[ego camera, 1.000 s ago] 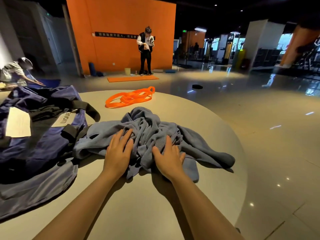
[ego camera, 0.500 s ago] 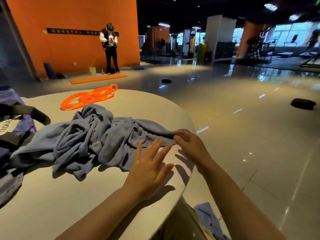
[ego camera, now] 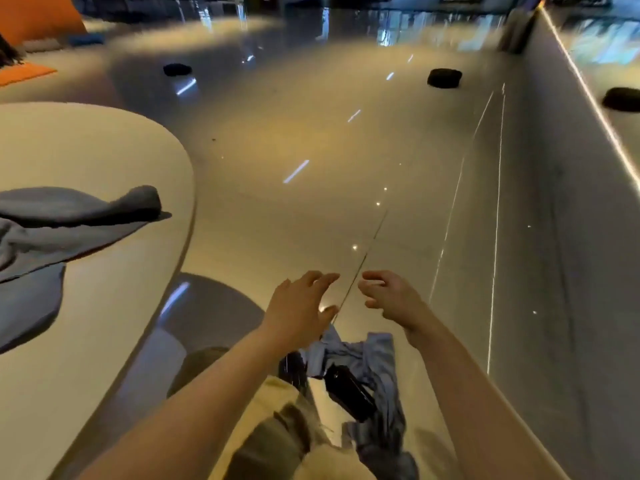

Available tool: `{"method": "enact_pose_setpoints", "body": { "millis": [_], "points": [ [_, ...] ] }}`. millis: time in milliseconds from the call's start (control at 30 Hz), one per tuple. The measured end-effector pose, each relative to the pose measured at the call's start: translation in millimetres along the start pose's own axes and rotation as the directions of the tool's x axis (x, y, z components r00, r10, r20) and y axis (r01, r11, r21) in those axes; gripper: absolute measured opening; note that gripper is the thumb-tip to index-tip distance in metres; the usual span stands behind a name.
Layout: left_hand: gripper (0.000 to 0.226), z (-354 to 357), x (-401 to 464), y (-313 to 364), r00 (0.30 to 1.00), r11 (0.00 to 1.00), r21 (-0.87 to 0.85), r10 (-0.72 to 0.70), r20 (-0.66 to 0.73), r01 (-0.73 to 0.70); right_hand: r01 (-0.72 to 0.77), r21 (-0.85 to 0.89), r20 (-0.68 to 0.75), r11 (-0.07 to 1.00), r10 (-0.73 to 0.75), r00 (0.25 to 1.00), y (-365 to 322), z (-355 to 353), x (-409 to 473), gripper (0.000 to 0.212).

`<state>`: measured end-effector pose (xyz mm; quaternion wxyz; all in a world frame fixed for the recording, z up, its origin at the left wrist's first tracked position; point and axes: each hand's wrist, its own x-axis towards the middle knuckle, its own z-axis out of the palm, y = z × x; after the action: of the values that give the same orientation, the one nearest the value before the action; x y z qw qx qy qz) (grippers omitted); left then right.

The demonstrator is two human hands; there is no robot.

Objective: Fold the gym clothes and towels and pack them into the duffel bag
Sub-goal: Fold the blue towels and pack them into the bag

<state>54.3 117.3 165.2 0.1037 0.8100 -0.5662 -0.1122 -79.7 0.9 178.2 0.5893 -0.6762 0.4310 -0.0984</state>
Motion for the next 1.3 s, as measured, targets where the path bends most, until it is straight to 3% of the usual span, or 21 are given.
{"method": "enact_pose_setpoints", "body": {
  "millis": [100, 233, 400, 533, 633, 767, 867, 900, 967, 1067, 1167, 1300],
  "points": [
    [0.054, 46.2, -0.4, -23.2, 0.966, 0.976, -0.128, -0.146, 0.213, 0.175, -0.149, -0.039, -0.03, 0.988, 0.148, 0.989, 62.3, 0.3, 22.5, 0.037],
    [0.056, 106.0, -5.0, -56.9, 0.835, 0.939, -0.008, -0.302, 0.459, 0.344, -0.343, -0.128, 0.036, 0.93, 0.35, 0.936, 153.4, 23.5, 40.8, 0.042],
    [0.047, 156.0, 34.5, -75.7, 0.769, 0.881, -0.037, -0.391, 0.505, 0.472, -0.474, -0.336, 0.02, 0.814, 0.51, 0.86, 251.3, 64.9, 54.5, 0.045],
    [0.045, 206.0, 41.4, -101.0, 0.554, 0.658, -0.058, -0.581, 0.596, 0.751, -0.489, -0.496, -0.008, 0.717, 0.559, 0.829, 307.3, 97.2, 73.0, 0.051],
    [0.052, 252.5, 48.6, -118.1, 0.507, 0.648, -0.051, -0.542, 0.671, 0.76, -0.42, -0.59, -0.004, 0.689, 0.518, 0.855, 333.4, 111.7, 104.1, 0.062],
    [0.054, 299.9, 68.2, -160.6, 0.572, 0.835, 0.105, -0.456, 0.682, 0.54, -0.33, -0.674, -0.002, 0.661, 0.444, 0.896, 367.2, 134.4, 148.2, 0.076],
    [0.058, 323.5, 86.6, -196.3, 0.626, 0.955, 0.288, -0.269, 0.732, 0.075, -0.298, -0.733, 0.038, 0.612, 0.473, 0.88, 389.0, 147.0, 172.4, 0.082],
    [0.063, 331.5, 93.5, -205.4, 0.623, 0.942, 0.321, -0.195, 0.758, -0.095, -0.302, -0.759, 0.03, 0.577, 0.495, 0.869, 392.9, 149.5, 177.7, 0.078],
    [0.072, 346.8, 103.8, -218.5, 0.555, 0.866, 0.337, -0.084, 0.828, -0.371, -0.293, -0.768, -0.049, 0.57, 0.403, 0.914, 401.5, 156.9, 182.5, 0.059],
    [0.072, 372.3, 115.4, -229.2, 0.428, 0.741, 0.255, 0.048, 0.903, -0.622, -0.237, -0.83, -0.089, 0.505, 0.3, 0.95, 414.9, 165.2, 183.5, 0.052],
    [0.07, 390.9, 123.6, -242.2, 0.489, 0.66, 0.18, 0.32, 0.812, -0.729, -0.139, -0.892, -0.057, 0.43, 0.199, 0.978, 422.6, 171.9, 185.5, 0.049],
    [0.023, 414.2, 125.1, -251.4, 0.572, 0.581, 0.207, 0.56, 0.6, -0.787, -0.175, -0.873, -0.056, 0.456, 0.262, 0.963, 422.4, 177.3, 185.3, 0.068]
  ]
}}
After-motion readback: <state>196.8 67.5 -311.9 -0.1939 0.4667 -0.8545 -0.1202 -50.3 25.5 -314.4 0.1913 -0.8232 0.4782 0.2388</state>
